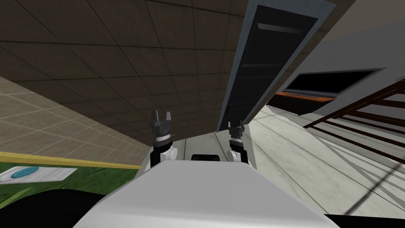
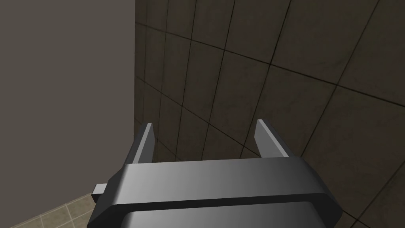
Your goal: Pull the door open
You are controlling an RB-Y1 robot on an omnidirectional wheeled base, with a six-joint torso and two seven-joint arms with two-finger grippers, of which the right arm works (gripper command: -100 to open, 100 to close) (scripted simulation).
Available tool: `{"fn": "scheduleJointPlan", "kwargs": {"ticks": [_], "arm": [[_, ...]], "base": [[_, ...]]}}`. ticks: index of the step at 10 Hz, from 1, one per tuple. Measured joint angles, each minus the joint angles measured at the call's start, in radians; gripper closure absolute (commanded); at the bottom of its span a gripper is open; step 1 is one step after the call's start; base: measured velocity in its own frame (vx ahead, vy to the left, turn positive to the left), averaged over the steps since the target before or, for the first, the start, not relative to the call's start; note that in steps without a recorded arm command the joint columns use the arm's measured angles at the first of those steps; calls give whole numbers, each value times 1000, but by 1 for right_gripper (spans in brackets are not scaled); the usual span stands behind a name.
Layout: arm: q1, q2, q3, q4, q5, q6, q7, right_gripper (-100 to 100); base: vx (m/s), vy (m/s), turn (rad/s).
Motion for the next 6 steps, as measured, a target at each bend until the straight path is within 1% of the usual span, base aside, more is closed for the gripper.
{"fn": "scheduleJointPlan", "kwargs": {"ticks": [3,4,5,6], "arm": [[-14,-8,14,47,-42,-7,-49,-100],[-17,-15,19,68,-56,-15,-69,-100],[-20,-17,26,86,-68,-23,-87,-100],[-29,-23,27,107,-84,-26,-106,-100]], "base": [[54,-118,166],[58,-119,153],[39,-116,176],[44,-112,180]]}}
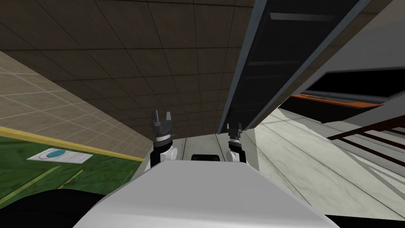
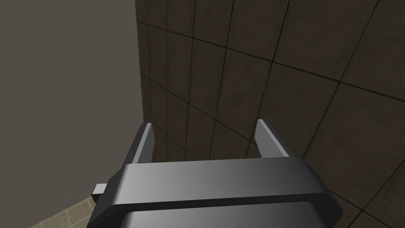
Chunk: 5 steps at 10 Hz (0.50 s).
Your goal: Pull the door open
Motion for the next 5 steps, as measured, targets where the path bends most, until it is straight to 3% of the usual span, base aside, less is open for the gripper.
{"fn": "scheduleJointPlan", "kwargs": {"ticks": [5], "arm": [[-27,-22,19,94,-74,-23,-94,-100]], "base": [[39,-118,167]]}}
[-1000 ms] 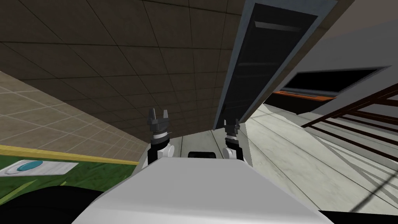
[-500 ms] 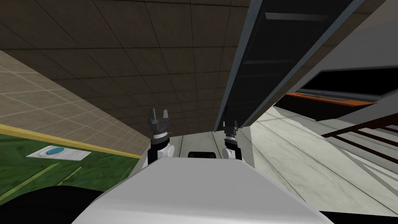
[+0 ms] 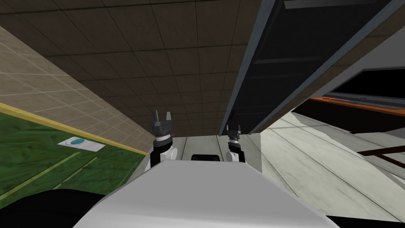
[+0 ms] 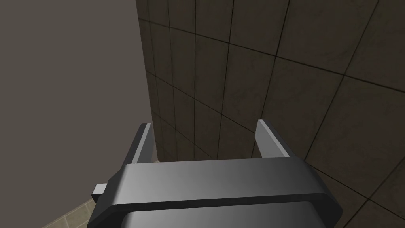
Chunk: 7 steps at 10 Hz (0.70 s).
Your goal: Pull the door open
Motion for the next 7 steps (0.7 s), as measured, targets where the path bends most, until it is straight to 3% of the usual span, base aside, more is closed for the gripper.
{"fn": "scheduleJointPlan", "kwargs": {"ticks": [7], "arm": [[-31,-27,30,126,-100,-33,-128,-100]], "base": [[27,-127,159]]}}
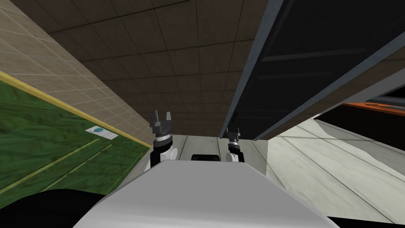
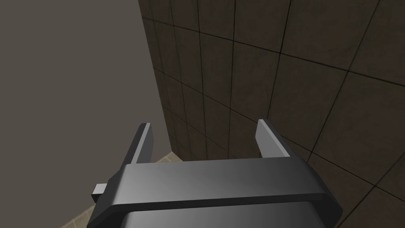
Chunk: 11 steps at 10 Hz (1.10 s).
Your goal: Pull the door open
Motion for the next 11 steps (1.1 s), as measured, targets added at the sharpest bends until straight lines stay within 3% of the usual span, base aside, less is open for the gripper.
{"fn": "scheduleJointPlan", "kwargs": {"ticks": [11], "arm": [[-52,-32,43,186,-146,-46,-182,-100]], "base": [[16,-123,150]]}}
